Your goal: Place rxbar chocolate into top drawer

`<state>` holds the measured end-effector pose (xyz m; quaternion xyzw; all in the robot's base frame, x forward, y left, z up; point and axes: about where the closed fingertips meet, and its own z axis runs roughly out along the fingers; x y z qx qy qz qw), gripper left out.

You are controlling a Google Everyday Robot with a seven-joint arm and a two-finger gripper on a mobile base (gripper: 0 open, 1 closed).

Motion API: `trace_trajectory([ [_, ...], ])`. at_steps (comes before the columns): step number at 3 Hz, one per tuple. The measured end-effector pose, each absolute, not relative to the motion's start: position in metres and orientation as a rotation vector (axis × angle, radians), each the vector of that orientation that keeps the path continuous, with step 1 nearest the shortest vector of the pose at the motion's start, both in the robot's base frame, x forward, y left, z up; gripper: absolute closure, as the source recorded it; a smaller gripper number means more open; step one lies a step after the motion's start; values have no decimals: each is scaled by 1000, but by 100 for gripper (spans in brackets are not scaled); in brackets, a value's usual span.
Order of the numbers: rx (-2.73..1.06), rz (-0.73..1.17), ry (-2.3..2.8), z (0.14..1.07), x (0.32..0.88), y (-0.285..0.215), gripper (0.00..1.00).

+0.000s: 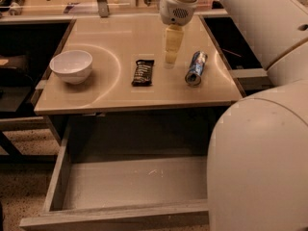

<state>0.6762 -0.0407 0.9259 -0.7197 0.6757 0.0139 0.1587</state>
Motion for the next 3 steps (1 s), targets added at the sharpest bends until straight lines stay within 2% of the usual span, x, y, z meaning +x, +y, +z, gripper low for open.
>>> trace_trajectory([
  [1,-2045,31,1919,925,681,-37,0],
  [3,-2042,166,1878,887,697,-11,0],
])
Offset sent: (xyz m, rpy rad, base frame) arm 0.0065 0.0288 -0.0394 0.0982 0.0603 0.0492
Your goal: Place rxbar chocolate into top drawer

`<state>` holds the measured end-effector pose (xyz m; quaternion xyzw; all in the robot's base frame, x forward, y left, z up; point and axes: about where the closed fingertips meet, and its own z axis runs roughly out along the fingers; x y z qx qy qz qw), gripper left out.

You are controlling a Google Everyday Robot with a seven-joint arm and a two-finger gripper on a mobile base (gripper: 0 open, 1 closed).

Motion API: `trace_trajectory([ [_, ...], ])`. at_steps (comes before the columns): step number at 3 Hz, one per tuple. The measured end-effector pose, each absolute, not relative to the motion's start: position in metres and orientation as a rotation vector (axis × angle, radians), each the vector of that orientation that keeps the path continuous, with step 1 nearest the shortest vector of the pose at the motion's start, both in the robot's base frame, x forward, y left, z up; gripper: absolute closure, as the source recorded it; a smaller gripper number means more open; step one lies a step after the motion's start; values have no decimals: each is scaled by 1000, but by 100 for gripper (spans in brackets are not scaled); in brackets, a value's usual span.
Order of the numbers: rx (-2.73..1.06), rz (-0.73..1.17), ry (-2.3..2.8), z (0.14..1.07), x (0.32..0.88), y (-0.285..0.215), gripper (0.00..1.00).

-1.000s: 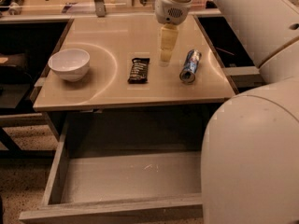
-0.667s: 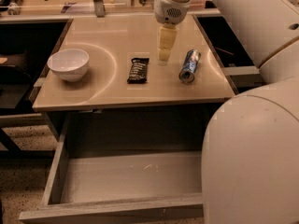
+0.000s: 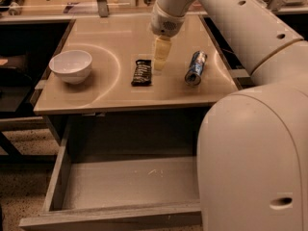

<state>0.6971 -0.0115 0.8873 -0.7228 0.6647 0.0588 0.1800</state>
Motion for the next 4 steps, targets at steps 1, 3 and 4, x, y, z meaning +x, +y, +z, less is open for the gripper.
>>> trace_trajectory([
  [1,-2032,252,1897,853,712,-10,0],
  [3,-2022,317,1880,834,717,4,0],
  [4,-2010,378,1877,817,718,14,0],
])
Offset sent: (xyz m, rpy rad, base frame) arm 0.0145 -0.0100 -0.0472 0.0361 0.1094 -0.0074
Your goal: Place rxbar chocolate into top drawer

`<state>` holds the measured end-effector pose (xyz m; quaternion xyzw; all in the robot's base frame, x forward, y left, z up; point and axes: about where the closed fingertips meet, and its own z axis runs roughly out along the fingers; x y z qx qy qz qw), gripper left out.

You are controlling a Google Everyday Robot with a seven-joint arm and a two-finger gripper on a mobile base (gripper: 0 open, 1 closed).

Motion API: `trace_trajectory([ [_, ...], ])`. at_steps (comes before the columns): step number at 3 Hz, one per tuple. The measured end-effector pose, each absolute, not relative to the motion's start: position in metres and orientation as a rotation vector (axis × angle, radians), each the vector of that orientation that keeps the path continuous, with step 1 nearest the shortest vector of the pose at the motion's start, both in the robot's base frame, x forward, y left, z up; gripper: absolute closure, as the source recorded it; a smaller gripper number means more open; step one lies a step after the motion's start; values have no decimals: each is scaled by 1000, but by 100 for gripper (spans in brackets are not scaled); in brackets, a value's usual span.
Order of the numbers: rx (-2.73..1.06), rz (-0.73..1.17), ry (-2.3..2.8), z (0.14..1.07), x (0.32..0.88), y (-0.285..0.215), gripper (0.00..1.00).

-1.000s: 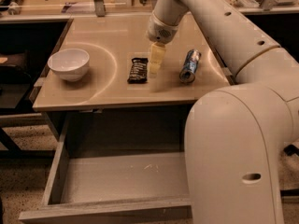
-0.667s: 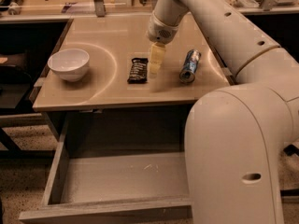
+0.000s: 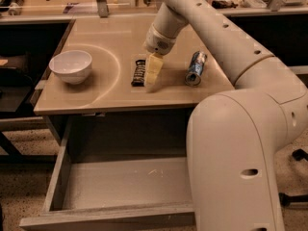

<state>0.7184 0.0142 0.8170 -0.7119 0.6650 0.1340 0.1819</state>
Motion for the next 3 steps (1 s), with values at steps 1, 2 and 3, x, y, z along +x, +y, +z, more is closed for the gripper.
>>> trace_trajectory([
  [1,-2003,420,1872,808,716,20,0],
  [2,-2003,432,1879,803,711,24,0],
  [3,-2005,433,1879,802,711,24,19],
])
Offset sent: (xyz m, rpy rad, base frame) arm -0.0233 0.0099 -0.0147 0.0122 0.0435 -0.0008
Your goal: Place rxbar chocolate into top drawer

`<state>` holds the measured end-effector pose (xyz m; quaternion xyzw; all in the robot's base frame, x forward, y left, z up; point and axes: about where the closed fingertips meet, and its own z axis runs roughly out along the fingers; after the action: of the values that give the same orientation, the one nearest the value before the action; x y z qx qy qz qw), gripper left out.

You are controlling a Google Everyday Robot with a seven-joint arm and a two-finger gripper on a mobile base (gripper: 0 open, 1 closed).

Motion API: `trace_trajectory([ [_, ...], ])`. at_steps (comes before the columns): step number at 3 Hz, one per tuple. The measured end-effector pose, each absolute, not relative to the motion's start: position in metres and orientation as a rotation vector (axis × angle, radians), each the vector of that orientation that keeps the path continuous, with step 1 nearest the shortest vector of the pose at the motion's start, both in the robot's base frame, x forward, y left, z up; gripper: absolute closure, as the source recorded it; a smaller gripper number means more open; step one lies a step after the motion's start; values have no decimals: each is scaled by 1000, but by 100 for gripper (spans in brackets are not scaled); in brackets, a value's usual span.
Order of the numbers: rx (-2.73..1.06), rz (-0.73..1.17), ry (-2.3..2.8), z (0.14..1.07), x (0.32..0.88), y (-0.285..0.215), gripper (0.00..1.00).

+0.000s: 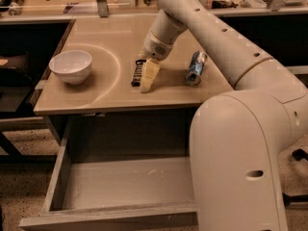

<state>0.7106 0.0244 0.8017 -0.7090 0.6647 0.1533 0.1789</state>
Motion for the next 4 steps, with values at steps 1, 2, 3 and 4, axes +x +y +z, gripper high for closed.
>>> trace_trajectory([
  [1,-2005,433,1879,802,711,24,42],
  [2,-2005,433,1879,802,711,24,65],
  [3,-2005,433,1879,802,711,24,88],
  [4,-2005,433,1879,802,711,24,100],
])
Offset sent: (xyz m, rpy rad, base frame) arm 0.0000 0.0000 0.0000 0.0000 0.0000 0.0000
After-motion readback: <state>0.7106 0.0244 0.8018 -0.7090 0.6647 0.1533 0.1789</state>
